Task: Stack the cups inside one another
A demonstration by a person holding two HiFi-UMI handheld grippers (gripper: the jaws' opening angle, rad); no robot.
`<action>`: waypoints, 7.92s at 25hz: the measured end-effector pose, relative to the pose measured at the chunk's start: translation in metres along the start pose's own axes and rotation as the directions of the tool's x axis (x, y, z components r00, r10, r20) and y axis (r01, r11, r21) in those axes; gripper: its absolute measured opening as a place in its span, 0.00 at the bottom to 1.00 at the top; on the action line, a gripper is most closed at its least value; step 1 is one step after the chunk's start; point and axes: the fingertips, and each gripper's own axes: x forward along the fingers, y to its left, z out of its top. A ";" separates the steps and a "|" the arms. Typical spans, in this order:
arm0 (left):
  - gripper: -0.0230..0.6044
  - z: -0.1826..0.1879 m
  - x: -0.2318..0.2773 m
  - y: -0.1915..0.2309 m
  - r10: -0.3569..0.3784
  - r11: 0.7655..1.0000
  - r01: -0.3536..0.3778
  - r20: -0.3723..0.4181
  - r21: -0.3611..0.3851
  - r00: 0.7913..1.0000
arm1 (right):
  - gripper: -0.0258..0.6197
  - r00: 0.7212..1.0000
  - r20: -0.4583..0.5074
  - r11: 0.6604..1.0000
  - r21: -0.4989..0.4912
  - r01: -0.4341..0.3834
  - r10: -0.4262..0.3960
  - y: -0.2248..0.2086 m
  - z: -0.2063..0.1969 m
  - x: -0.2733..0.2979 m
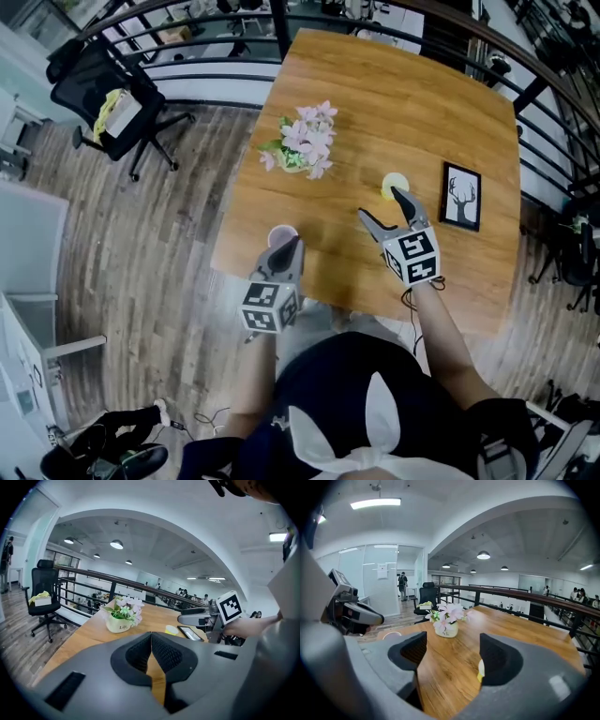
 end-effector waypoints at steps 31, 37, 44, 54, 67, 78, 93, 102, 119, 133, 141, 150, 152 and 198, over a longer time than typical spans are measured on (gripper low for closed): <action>0.07 -0.005 0.054 -0.054 -0.098 0.995 0.099 -0.077 0.012 0.992 | 0.61 0.988 -0.133 0.991 0.100 0.086 -0.072 -0.093 -0.068 0.028; 0.07 -0.011 0.057 -0.049 -0.085 0.996 0.086 -0.083 0.003 0.993 | 0.61 0.982 -0.176 0.990 0.109 0.094 -0.074 -0.104 -0.088 0.048; 0.07 -0.023 0.056 -0.049 -0.072 0.997 0.071 -0.112 -0.012 0.991 | 0.61 0.974 -0.214 0.984 0.148 0.100 -0.067 -0.111 -0.106 0.063; 0.07 -0.023 0.057 -0.042 -0.062 0.998 0.061 -0.106 -0.015 0.992 | 0.61 0.967 -0.245 0.985 0.130 0.111 -0.077 -0.112 -0.117 0.073; 0.07 -0.020 0.056 -0.043 -0.054 0.999 0.054 -0.101 -0.007 0.993 | 0.57 0.972 -0.210 0.985 0.112 0.129 -0.103 -0.115 -0.105 0.062; 0.07 0.001 0.046 -0.053 -0.048 0.999 0.049 -0.052 0.014 0.997 | 0.57 0.988 -0.044 0.982 0.114 0.154 -0.150 -0.115 -0.017 0.007; 0.07 0.014 0.013 -0.053 0.001 1.000 -0.001 0.018 0.013 1.000 | 0.57 0.987 0.131 0.993 0.091 0.078 -0.090 -0.065 0.046 -0.090; 0.07 0.010 0.005 -0.056 0.003 1.000 -0.003 0.030 0.006 1.000 | 0.57 0.988 0.142 0.996 0.075 0.041 -0.052 -0.046 0.052 -0.095; 0.07 -0.005 -0.039 -0.020 0.150 0.987 -0.147 0.055 -0.060 0.987 | 0.57 0.976 0.149 0.987 -0.004 -0.162 0.161 0.026 0.074 -0.050; 0.07 -0.027 -0.101 0.017 0.326 0.937 -0.311 0.078 -0.158 0.942 | 0.57 0.908 0.153 0.921 -0.086 -0.381 0.390 0.122 0.101 -0.014; 0.07 -0.034 -0.126 0.033 0.390 0.910 -0.368 0.091 -0.192 0.916 | 0.57 0.864 0.126 0.871 -0.132 -0.472 0.487 0.171 0.107 -0.002; 0.07 -0.020 -0.140 0.048 0.410 0.899 -0.382 0.102 -0.215 0.906 | 0.57 0.850 0.088 0.851 -0.146 -0.505 0.519 0.197 0.105 0.009; 0.07 -0.020 -0.140 0.053 0.403 0.902 -0.377 0.100 -0.212 0.910 | 0.57 0.849 0.081 0.848 -0.146 -0.509 0.523 0.201 0.103 0.012; 0.07 -0.022 -0.096 0.087 0.245 0.956 -0.233 0.048 -0.179 0.968 | 0.52 0.861 -0.106 0.852 -0.133 -0.507 0.497 0.209 0.025 0.078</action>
